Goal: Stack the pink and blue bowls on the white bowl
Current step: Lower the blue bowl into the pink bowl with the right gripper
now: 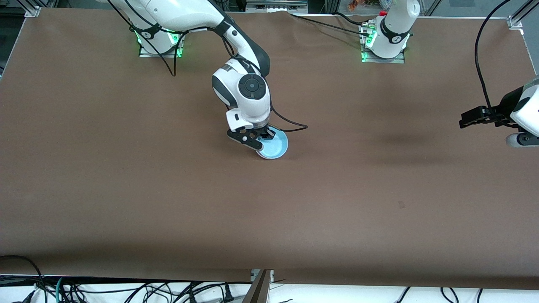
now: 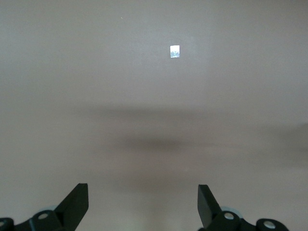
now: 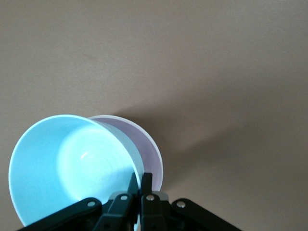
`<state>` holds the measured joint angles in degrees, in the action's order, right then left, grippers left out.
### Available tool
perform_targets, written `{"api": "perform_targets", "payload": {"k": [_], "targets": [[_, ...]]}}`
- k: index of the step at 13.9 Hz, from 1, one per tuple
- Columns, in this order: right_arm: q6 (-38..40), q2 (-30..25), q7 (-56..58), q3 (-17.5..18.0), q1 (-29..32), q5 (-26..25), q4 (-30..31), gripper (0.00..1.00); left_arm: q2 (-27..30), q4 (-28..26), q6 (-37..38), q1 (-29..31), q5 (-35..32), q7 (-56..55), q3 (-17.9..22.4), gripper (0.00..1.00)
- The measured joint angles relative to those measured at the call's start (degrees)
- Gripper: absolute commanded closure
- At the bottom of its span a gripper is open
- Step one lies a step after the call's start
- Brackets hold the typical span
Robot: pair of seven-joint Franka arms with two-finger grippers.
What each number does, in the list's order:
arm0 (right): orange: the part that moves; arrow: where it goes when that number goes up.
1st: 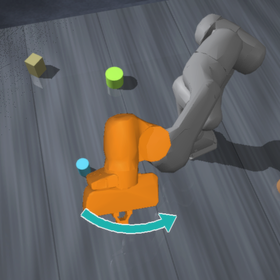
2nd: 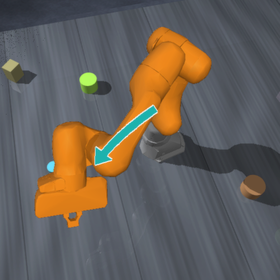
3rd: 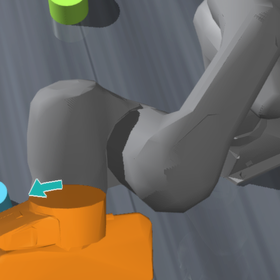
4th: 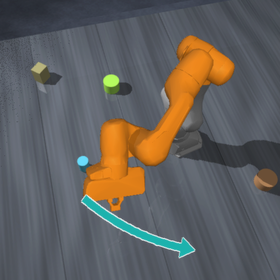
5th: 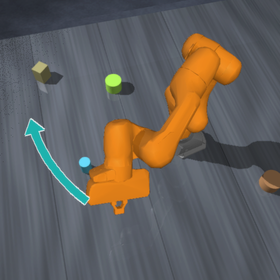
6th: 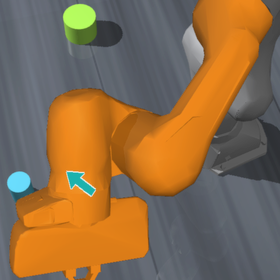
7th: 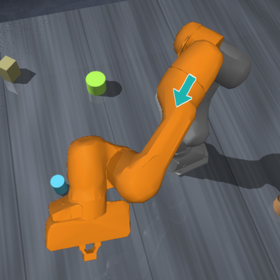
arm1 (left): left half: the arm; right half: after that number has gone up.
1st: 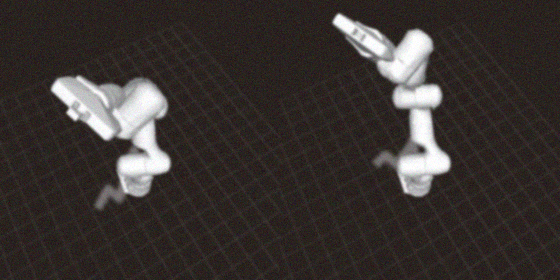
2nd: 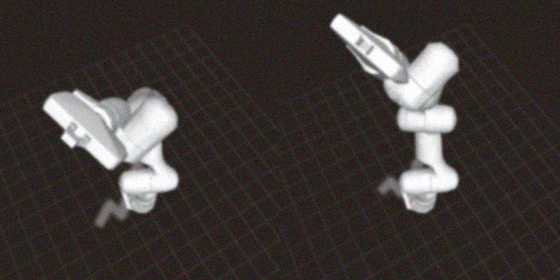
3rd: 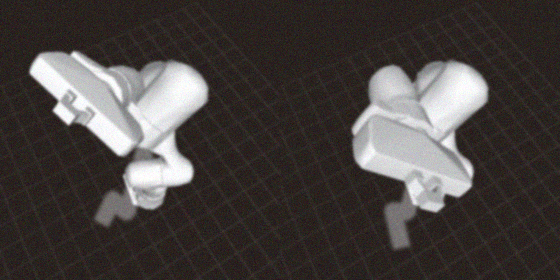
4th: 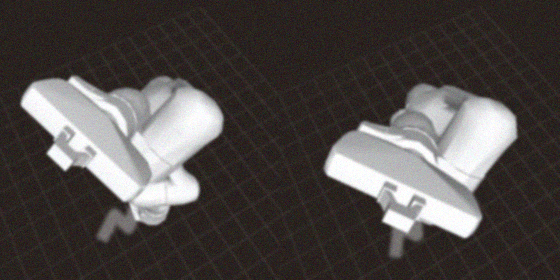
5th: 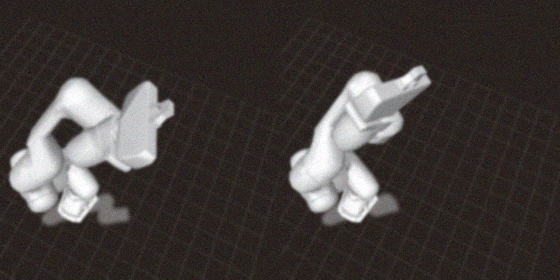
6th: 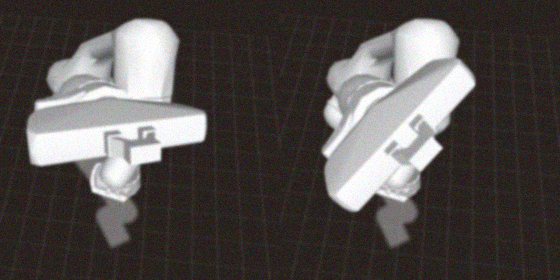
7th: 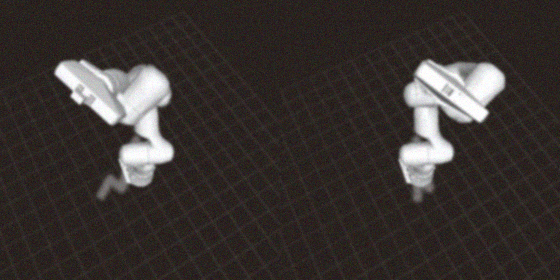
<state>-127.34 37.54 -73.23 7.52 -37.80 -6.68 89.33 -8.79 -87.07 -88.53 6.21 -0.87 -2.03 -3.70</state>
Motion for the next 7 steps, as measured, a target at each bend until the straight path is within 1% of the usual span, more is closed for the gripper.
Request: {"api": "perform_targets", "payload": {"k": [6,7], "targets": [[-2.7,0.4,0.0,0.0,0.0,-1.1,0.9,1.0,0.0,0.0,0.0,0.0,0.0,0.0,0.0,0.0],[-2.8,0.4,0.0,-0.1,0.0,-1.1,1.0,0.95,0.0,0.0,0.0,0.0,0.0,0.0,0.0,0.0]]}}
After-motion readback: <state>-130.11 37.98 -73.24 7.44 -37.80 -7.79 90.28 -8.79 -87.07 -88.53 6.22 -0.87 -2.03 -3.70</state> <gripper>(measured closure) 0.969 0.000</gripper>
